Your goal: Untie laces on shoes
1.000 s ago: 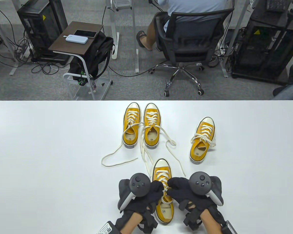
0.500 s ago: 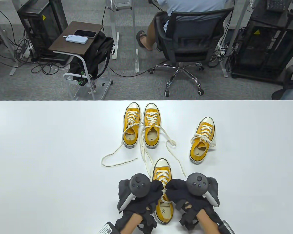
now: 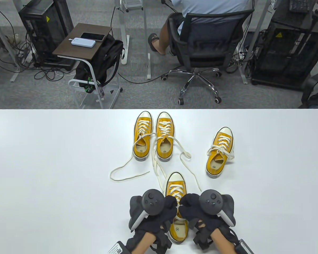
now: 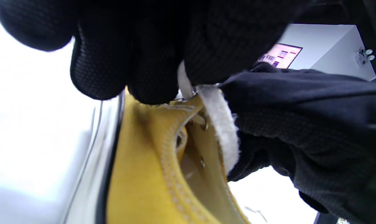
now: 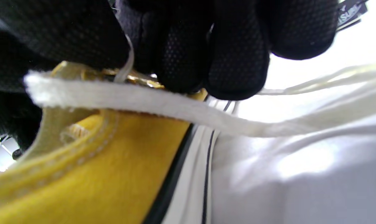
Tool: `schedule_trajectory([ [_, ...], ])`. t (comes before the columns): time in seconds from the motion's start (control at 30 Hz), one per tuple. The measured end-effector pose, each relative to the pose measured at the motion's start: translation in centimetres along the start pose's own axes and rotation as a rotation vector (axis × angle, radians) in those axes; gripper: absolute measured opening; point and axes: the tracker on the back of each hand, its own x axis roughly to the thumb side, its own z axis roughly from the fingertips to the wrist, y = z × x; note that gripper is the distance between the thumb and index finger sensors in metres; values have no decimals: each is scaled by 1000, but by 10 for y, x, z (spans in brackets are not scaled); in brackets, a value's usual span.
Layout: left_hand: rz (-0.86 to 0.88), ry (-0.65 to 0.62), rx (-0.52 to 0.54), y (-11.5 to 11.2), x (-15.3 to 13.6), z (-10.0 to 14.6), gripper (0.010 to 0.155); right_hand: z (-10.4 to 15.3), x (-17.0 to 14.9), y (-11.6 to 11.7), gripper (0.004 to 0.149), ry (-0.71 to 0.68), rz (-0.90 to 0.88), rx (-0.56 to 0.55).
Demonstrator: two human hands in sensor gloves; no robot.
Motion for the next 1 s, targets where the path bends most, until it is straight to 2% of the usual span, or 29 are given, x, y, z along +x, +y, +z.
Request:
schedule_trajectory([
  [0.13,16,26,-7,4,-3,0,38,0,2,1,33,0,25,-28],
  [0.2,30,23,-1,5,-4,-1,37,0,0,1,33,10,-23,-4],
  [0.27,32,37,-39,5,-4,-1,38,-1,-3,1,36,22,-74,31],
  [0.33,46,9,8,5,-3,-1,38,-2,-3,1,36,22,-85,37],
  [0.43,19,-20,33,2,-1,-1,39,-1,-1,1,37,8,-35,11],
  [0.5,-3,-9,31,1,0,0,39,-1,-1,1,38,3,-37,42],
  [0.57,-8,-26,63,2,0,1,38,-1,-3,1,37,10,-59,27],
  [0.7,73,-14,75,5,-5,0,37,0,-3,0,36,11,-31,6],
  [0.77,126,-23,77,5,-7,-2,40,1,0,-1,36,11,-8,-32],
  [0.83,125,16,0,2,-7,-3,47,2,4,-1,38,-11,30,-33],
  [0.9,95,13,12,-1,-5,-2,52,2,5,0,38,-13,37,-25],
  [0.97,21,22,10,0,-1,1,45,1,6,0,38,-9,44,-37],
  [1.0,3,5,45,1,2,2,42,2,5,-1,39,-6,54,-42],
])
